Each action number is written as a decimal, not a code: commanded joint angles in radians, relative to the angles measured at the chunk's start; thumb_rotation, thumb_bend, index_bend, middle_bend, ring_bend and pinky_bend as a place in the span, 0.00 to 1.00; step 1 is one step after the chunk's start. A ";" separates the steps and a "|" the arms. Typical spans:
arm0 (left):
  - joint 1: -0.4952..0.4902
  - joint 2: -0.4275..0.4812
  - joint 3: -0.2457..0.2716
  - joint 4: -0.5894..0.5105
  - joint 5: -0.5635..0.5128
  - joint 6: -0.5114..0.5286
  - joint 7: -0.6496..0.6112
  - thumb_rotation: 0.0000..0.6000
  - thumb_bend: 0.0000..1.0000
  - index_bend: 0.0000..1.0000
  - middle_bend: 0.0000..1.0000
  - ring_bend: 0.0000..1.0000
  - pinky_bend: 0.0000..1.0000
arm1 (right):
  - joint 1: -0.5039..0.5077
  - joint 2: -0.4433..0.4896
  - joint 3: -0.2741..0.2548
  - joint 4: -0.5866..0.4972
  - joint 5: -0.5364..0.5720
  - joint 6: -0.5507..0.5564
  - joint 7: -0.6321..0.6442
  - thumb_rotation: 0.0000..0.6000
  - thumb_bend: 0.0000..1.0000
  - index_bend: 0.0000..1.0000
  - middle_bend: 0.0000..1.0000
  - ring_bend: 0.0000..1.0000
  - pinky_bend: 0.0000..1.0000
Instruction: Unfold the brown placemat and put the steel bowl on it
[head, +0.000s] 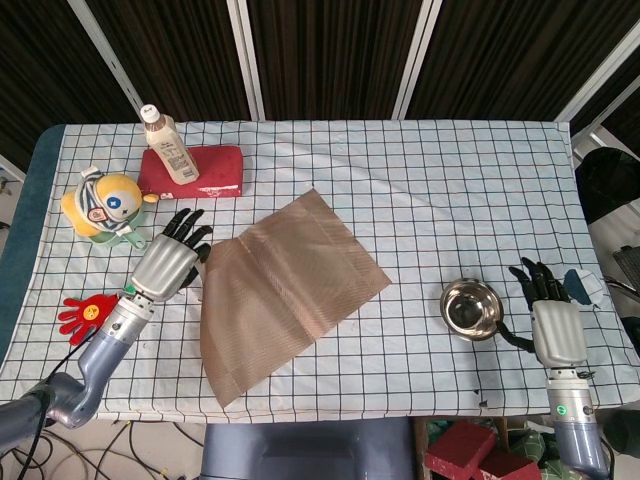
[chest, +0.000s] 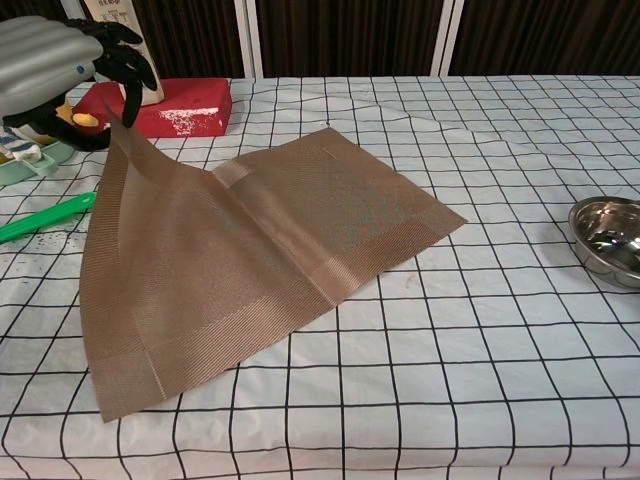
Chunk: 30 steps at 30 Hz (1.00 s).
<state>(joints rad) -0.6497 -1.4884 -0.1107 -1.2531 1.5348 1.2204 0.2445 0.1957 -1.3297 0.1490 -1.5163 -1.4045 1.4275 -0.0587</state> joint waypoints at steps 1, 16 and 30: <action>-0.017 -0.020 -0.020 0.016 -0.018 -0.013 0.028 1.00 0.40 0.64 0.28 0.06 0.11 | 0.000 0.000 0.000 -0.001 0.000 0.000 0.000 1.00 0.17 0.17 0.05 0.04 0.16; -0.020 -0.117 -0.093 0.038 -0.112 0.038 0.204 1.00 0.38 0.64 0.27 0.06 0.09 | -0.002 0.011 -0.003 -0.018 0.005 -0.007 0.002 1.00 0.17 0.17 0.05 0.04 0.16; 0.066 -0.070 -0.089 -0.014 -0.169 0.111 0.228 1.00 0.02 0.27 0.13 0.05 0.02 | -0.002 0.017 -0.004 -0.030 0.009 -0.013 0.002 1.00 0.17 0.17 0.05 0.04 0.16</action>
<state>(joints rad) -0.5967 -1.5693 -0.2008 -1.2493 1.3726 1.3204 0.4817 0.1939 -1.3131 0.1453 -1.5462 -1.3950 1.4141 -0.0571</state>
